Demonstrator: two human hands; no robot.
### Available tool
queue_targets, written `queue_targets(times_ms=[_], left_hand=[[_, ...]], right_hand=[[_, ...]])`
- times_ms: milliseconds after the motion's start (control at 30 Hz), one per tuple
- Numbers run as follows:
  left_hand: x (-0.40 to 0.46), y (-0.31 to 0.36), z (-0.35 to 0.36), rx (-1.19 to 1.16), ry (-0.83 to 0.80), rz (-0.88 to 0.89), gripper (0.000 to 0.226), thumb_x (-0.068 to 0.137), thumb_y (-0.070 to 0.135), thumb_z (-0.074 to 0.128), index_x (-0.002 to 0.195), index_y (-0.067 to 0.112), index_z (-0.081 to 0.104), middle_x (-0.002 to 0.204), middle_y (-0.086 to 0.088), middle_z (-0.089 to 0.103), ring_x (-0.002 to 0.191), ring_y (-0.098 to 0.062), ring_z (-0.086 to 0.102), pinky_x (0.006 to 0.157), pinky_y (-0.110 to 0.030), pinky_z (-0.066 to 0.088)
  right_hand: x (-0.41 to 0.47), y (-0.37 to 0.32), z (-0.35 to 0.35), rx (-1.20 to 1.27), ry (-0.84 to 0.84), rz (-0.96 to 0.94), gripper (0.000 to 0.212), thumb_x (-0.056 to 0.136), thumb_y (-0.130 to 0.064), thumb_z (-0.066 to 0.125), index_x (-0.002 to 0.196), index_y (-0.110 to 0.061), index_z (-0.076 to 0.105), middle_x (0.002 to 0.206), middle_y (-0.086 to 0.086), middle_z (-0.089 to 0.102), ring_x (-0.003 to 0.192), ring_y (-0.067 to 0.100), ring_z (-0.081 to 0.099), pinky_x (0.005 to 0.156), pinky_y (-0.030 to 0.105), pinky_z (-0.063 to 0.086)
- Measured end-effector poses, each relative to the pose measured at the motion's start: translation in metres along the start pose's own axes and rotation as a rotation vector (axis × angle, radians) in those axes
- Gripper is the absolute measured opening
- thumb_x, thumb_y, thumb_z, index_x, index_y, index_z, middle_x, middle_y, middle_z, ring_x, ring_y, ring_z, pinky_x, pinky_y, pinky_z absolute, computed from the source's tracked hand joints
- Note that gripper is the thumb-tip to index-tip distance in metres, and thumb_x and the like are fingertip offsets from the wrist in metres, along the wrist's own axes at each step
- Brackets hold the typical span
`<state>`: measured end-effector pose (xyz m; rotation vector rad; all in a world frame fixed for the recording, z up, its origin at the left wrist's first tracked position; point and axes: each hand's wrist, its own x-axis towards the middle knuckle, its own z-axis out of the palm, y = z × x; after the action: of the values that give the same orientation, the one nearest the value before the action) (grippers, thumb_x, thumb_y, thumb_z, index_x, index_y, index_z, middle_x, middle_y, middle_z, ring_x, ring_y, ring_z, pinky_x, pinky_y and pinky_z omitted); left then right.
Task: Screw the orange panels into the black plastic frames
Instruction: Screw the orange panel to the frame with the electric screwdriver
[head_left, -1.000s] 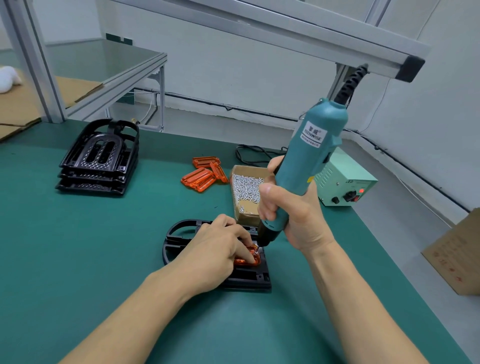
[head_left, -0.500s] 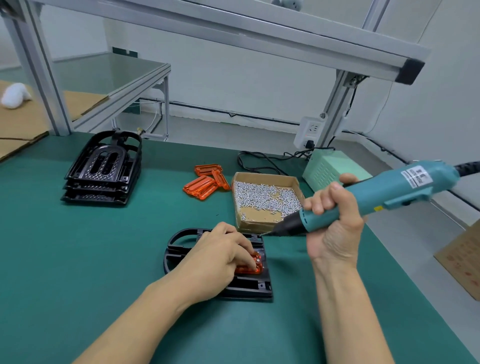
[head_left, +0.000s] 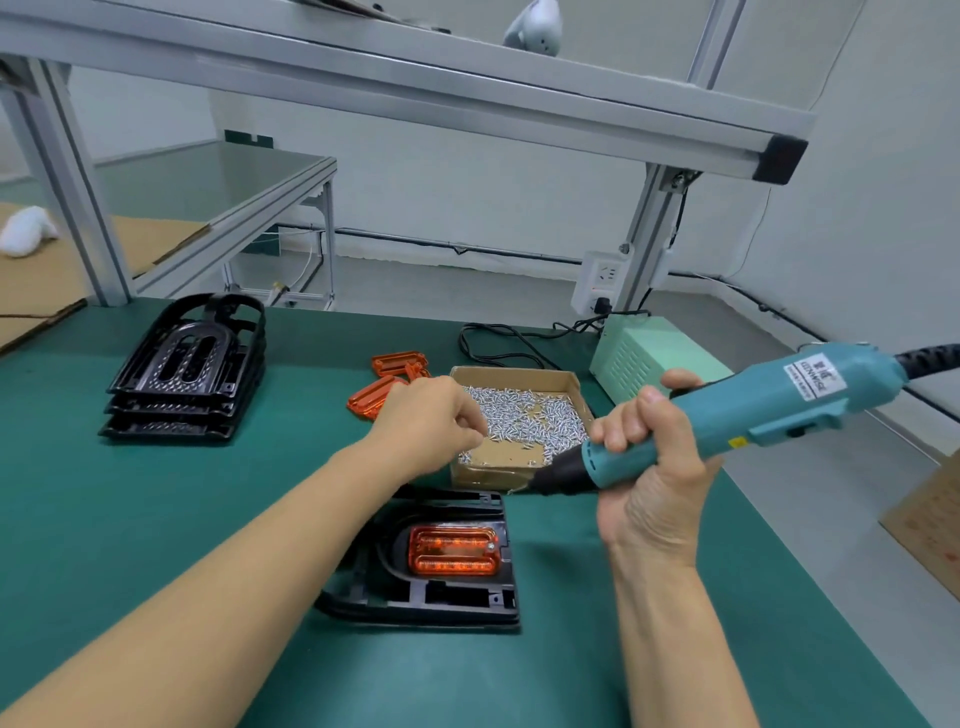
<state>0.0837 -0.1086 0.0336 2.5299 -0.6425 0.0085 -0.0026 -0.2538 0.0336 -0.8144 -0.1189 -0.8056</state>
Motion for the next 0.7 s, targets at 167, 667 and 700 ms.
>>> queue_targets(times_ms=[167,667,700], left_hand=[[0.027,0.005,0.027,0.218,-0.119,0.003,0.005,0.085,0.026,0.070,0.086,0.026,0.074,0.084,0.012,0.064,0.091,-0.014,0.048,0.091,-0.038,0.026],[0.041,0.014,0.031,0.457,-0.297,0.075,0.020,0.091,0.011,0.050,0.071,0.016,0.051,0.076,0.002,0.057,0.086,-0.022,0.052,0.099,-0.046,0.023],[0.041,0.014,0.030,0.459,-0.317,0.084,0.024,0.091,0.012,0.049,0.067,0.017,0.048,0.071,0.002,0.053,0.084,-0.021,0.051,0.100,-0.046,0.022]], right_hand=[[0.001,-0.002,-0.001,-0.004,0.032,0.008,0.018,0.077,-0.002,0.054,0.088,-0.016,0.051,0.050,-0.005,0.038,0.040,0.010,0.039,0.048,0.023,0.040],[-0.001,0.001,-0.002,-0.027,0.035,0.034,0.018,0.075,-0.002,0.055,0.086,-0.017,0.053,0.051,-0.003,0.039,0.041,0.012,0.039,0.048,0.024,0.040],[-0.001,0.002,-0.001,-0.028,0.035,0.038,0.018,0.075,-0.002,0.056,0.086,-0.017,0.053,0.050,-0.003,0.039,0.041,0.013,0.039,0.048,0.024,0.040]])
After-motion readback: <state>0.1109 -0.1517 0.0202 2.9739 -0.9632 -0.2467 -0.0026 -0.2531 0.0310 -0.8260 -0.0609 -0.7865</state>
